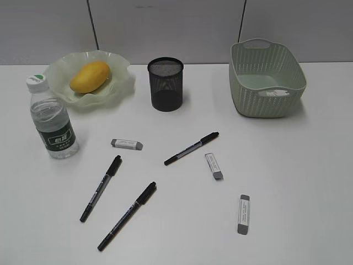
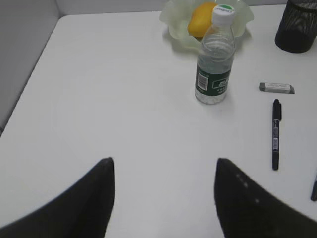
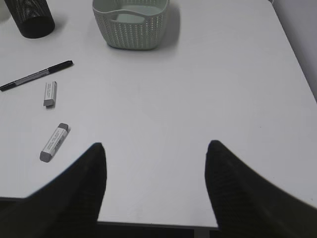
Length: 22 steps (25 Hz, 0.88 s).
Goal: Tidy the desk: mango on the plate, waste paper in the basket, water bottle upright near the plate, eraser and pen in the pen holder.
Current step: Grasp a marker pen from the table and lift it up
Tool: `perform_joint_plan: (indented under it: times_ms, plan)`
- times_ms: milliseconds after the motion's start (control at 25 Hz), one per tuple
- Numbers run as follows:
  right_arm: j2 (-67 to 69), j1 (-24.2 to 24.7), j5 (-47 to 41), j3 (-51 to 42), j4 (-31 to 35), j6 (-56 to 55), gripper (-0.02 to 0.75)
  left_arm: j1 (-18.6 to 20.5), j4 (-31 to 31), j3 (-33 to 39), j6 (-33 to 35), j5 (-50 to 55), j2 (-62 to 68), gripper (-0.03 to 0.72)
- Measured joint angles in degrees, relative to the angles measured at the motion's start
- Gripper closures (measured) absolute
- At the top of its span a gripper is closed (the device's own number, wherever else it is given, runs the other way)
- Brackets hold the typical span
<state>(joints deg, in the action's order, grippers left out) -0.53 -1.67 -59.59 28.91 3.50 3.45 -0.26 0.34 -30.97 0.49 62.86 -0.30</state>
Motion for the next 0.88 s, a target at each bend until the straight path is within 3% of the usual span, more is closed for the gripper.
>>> perform_joint_plan:
  times_ms: [280,480,880]
  plan:
    - [0.0,0.0,0.0,0.0,0.0,0.0,0.239,-0.3,0.1,1.0,0.3,-1.3,-0.1,0.207]
    - [0.0,0.0,0.0,0.0,0.0,0.0,0.239,-3.4,0.2,1.0,0.4,-1.3,-0.1,0.207]
    - [0.0,0.0,0.0,0.0,0.0,0.0,0.239,-3.5,0.2,1.0,0.4,-1.4,-0.1,0.207]
